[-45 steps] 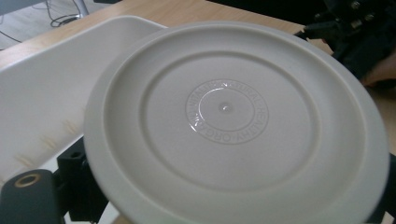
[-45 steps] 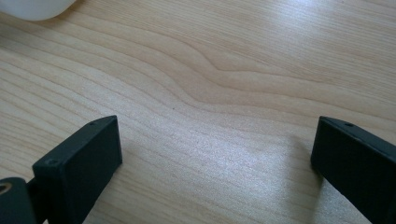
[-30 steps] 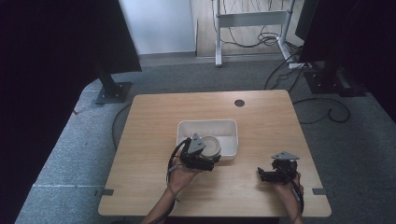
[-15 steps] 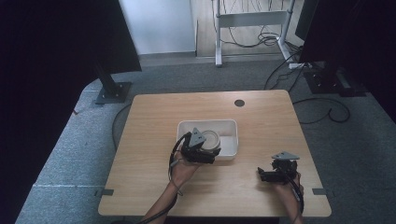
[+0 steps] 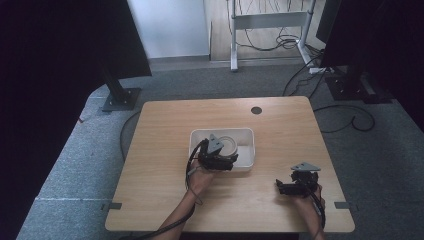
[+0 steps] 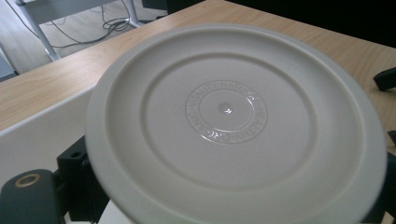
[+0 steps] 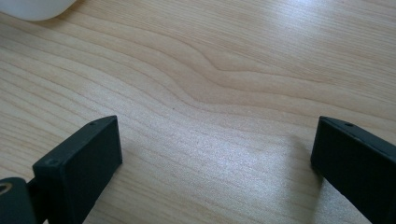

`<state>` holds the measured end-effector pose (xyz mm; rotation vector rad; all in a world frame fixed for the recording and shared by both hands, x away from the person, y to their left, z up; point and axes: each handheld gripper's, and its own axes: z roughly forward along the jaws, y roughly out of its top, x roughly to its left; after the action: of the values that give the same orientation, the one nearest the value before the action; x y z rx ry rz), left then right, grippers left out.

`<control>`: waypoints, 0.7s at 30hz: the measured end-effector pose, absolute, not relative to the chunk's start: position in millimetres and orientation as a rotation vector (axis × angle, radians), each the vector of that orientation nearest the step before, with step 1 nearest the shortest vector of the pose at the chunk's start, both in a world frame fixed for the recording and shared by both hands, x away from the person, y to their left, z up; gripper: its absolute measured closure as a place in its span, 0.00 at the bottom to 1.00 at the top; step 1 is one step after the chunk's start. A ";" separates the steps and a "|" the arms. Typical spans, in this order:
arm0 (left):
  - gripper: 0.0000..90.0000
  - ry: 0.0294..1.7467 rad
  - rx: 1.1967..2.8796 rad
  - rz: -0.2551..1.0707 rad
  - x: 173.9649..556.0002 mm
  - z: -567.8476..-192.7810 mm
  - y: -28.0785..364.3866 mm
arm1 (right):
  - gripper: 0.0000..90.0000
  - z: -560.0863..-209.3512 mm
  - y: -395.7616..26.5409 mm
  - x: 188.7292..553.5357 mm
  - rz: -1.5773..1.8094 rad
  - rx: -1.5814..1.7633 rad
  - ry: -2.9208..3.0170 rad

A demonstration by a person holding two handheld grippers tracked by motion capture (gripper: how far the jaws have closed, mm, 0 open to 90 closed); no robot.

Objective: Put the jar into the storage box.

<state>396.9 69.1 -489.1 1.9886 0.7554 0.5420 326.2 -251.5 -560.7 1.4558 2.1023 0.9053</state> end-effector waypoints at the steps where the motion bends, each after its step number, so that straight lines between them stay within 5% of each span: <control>1: 0.11 0.755 1.989 0.542 396.9 -489.1 69.1 | 0.01 -560.7 -251.5 326.2 0.905 1.455 2.103; 21: 0.11 0.842 1.961 0.503 409.6 -513.8 52.4 | 0.01 -560.7 -251.9 326.3 0.907 1.451 2.107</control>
<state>409.6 52.4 -513.8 1.9614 0.8419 0.5026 326.3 -251.9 -560.7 1.4505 2.1067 0.9068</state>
